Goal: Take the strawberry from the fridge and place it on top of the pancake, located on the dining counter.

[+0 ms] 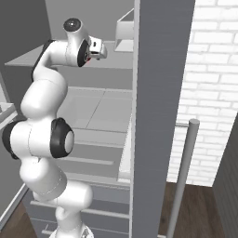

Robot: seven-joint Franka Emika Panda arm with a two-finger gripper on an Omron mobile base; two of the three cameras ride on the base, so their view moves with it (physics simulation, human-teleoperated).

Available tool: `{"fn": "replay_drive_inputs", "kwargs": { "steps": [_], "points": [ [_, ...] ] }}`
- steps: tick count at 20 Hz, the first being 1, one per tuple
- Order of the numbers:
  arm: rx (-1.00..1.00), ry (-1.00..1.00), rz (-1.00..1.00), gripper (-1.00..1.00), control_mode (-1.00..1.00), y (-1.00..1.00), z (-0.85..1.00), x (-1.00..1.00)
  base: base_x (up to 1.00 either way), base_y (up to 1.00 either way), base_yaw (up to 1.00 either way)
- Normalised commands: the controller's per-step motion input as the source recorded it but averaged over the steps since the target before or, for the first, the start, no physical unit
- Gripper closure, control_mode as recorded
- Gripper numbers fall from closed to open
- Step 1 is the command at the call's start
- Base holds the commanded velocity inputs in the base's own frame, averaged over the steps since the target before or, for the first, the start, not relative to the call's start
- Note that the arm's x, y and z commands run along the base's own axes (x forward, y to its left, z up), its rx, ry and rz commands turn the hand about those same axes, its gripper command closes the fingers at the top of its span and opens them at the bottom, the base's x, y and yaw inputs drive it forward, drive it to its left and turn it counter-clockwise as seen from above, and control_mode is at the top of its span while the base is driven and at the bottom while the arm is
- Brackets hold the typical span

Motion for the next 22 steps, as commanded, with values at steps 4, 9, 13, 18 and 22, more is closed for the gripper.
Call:
{"fn": "replay_drive_inputs", "kwargs": {
  "steps": [4,9,13,18,22],
  "points": [
    [0.00,0.00,0.00,-1.00,-1.00,0.00,-0.02,0.11,0.00,0.00,0.00],
    [0.00,0.00,0.00,-1.00,-1.00,0.04,-0.11,0.33,0.00,0.00,0.00],
    [0.00,0.00,0.00,1.00,-1.00,0.00,-0.21,0.10,0.00,0.00,0.00],
    [0.00,0.00,0.00,1.00,-1.00,0.00,-0.17,0.00,0.00,0.00,0.00],
    [0.00,-0.09,0.00,1.00,-1.00,0.07,-0.01,-0.04,0.00,0.00,0.00]
  ]
}}
